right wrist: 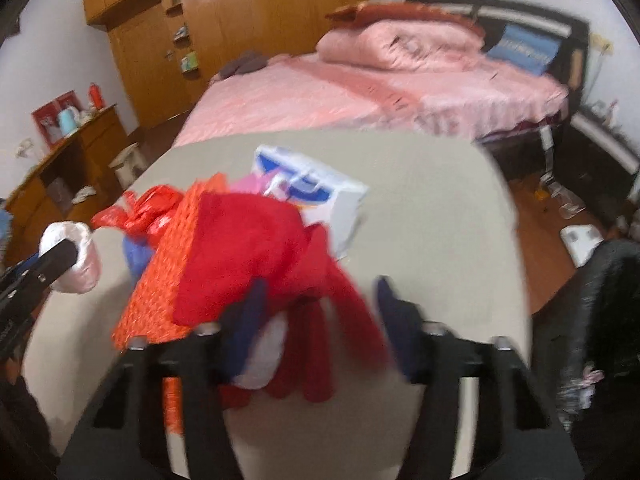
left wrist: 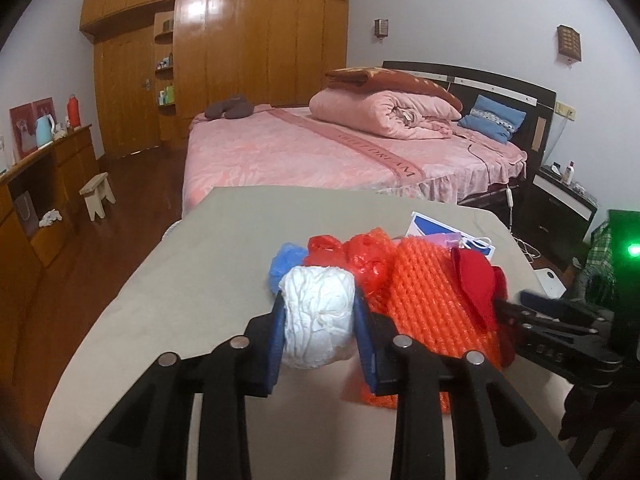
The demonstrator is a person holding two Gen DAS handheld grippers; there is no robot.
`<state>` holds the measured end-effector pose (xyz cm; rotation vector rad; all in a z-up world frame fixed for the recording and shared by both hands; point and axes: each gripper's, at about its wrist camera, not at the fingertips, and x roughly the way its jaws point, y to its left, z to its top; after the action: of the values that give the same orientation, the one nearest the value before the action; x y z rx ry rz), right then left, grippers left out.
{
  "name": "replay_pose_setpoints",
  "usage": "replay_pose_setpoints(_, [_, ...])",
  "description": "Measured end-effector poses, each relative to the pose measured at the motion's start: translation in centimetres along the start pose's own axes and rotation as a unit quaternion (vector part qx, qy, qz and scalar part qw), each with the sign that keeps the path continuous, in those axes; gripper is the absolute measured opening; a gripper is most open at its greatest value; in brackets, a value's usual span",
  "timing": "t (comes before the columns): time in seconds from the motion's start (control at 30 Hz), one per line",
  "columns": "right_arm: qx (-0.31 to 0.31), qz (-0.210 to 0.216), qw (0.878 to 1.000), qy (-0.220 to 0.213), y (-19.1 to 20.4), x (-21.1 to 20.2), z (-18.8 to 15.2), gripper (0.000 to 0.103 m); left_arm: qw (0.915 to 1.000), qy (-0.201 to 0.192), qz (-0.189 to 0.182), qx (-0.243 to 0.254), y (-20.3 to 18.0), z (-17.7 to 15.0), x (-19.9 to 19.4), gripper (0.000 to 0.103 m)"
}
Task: Collect trash
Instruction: 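Grasp the white plastic ball with the left tool while the right tool grasps the red glove, then carry the white ball and red glove over the bin and release both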
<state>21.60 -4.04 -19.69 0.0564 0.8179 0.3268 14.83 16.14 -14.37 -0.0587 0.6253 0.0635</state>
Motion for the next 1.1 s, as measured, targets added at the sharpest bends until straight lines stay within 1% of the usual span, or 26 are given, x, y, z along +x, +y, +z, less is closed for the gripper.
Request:
replay_pose_setpoints(0.03, [0.002,0.014,1.000,0.007,0.0,0.1,-0.1,0.024,1.0000,0.000,-0.001,0.000,-0.1,0.0,-0.1,0.032])
replay_pose_setpoints(0.07, [0.002,0.022,1.000,0.008,0.1,0.1,-0.2,0.010,1.0000,0.000,-0.002,0.001,-0.2,-0.1,-0.2,0.032])
replay_pose_setpoints(0.1, [0.002,0.024,1.000,0.006,0.1,-0.1,-0.3,0.002,1.0000,-0.001,-0.003,0.003,-0.3,-0.1,-0.3,0.032])
replay_pose_setpoints(0.23, [0.004,0.030,0.999,-0.024,0.0,-2.3,-0.1,0.002,0.9999,-0.005,-0.006,0.008,-0.8,0.0,-0.9,0.032])
replay_pose_setpoints(0.43, [-0.005,0.027,0.997,-0.065,-0.5,-6.4,0.8,0.002,0.9996,-0.017,-0.016,0.013,-2.1,0.7,-2.2,0.032])
replay_pose_setpoints(0.63, [-0.017,0.027,0.996,-0.083,-1.1,-9.3,0.9,0.002,0.9988,-0.031,-0.031,0.022,-3.8,1.3,-3.8,0.032])
replay_pose_setpoints(0.87, [-0.022,0.026,0.994,-0.101,-1.8,-12.5,0.9,0.002,0.9976,-0.037,-0.051,0.028,-5.7,2.0,-5.0,0.032])
replay_pose_setpoints(1.1, [-0.007,0.018,0.992,-0.122,-3.8,-15.8,1.1,0.002,0.9956,-0.042,-0.076,0.033,-8.0,2.6,-5.7,0.032])
